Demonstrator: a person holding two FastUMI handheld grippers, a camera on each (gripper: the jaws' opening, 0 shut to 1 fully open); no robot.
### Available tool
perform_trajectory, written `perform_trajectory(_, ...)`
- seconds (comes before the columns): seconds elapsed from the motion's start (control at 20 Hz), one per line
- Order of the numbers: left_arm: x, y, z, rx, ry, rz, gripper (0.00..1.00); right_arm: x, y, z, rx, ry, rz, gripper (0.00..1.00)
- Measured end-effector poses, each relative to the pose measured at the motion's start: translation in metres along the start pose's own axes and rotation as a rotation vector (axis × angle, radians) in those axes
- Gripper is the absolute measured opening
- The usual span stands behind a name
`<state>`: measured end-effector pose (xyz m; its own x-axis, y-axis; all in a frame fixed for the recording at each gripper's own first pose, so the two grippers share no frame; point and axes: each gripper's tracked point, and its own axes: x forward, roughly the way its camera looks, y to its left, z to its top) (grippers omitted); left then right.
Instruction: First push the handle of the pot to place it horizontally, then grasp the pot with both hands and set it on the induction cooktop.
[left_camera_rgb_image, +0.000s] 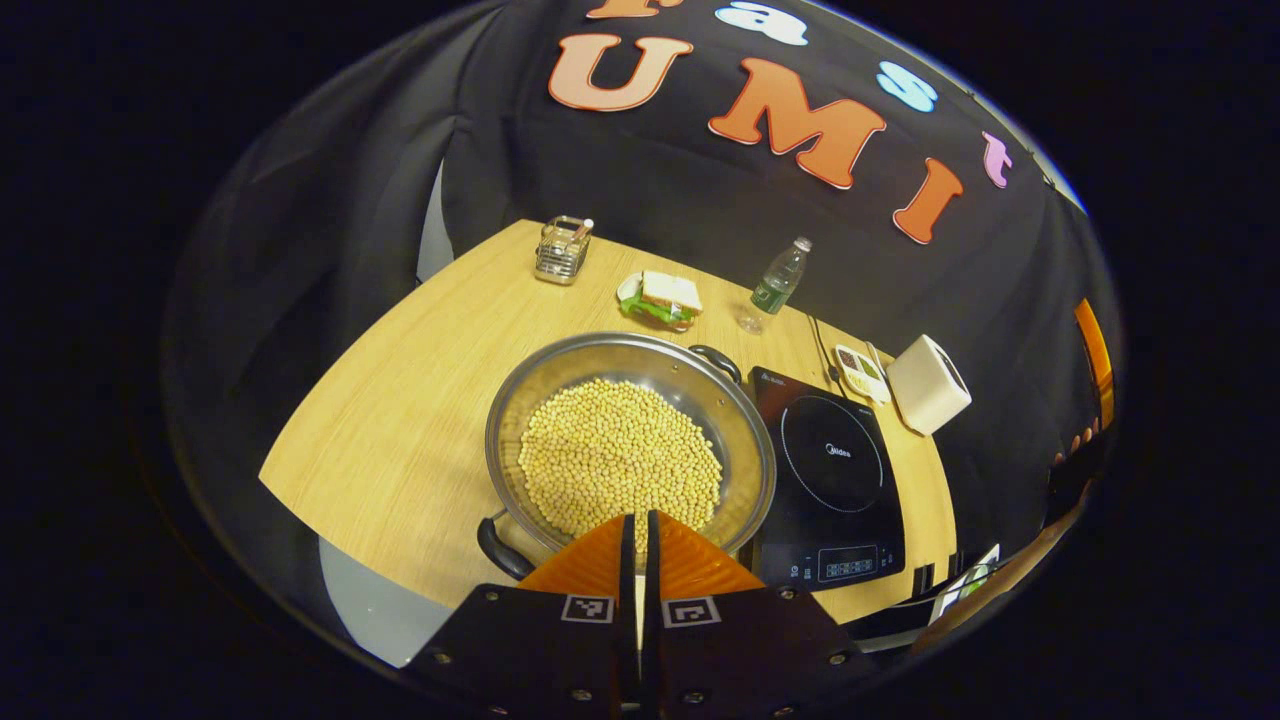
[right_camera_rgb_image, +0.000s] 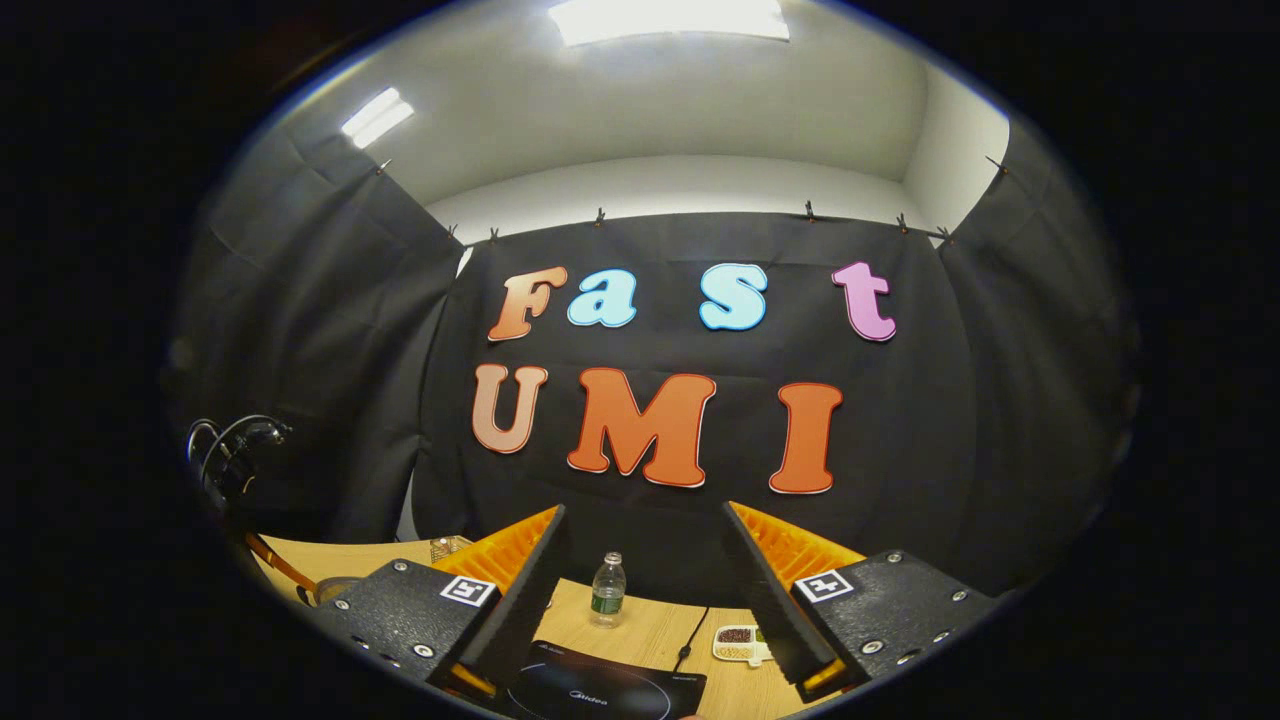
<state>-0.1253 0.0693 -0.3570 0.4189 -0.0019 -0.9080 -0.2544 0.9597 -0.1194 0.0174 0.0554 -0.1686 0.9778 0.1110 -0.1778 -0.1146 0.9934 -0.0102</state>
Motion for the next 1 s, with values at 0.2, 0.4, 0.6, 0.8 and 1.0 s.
perform_trajectory(0.2,0.006,0.004,-0.025,-0.044,0.071,-0.006,0.03,0.005,0.007,-0.014,-0.003,0.024,0.007,0.93)
perform_trajectory(0.4,0.010,0.020,-0.050,-0.096,0.142,0.017,0.03,0.009,0.012,-0.027,0.008,0.051,0.014,0.93)
perform_trajectory(0.6,0.011,0.024,-0.064,-0.153,0.185,0.008,0.03,0.013,0.017,-0.032,0.010,0.066,0.016,0.93)
perform_trajectory(0.8,0.023,0.034,-0.084,-0.176,0.248,0.027,0.03,0.015,0.030,-0.036,0.001,0.080,0.029,0.93)
perform_trajectory(1.0,0.037,0.045,-0.088,-0.219,0.276,0.031,0.03,0.015,0.048,-0.044,-0.010,0.115,0.059,0.93)
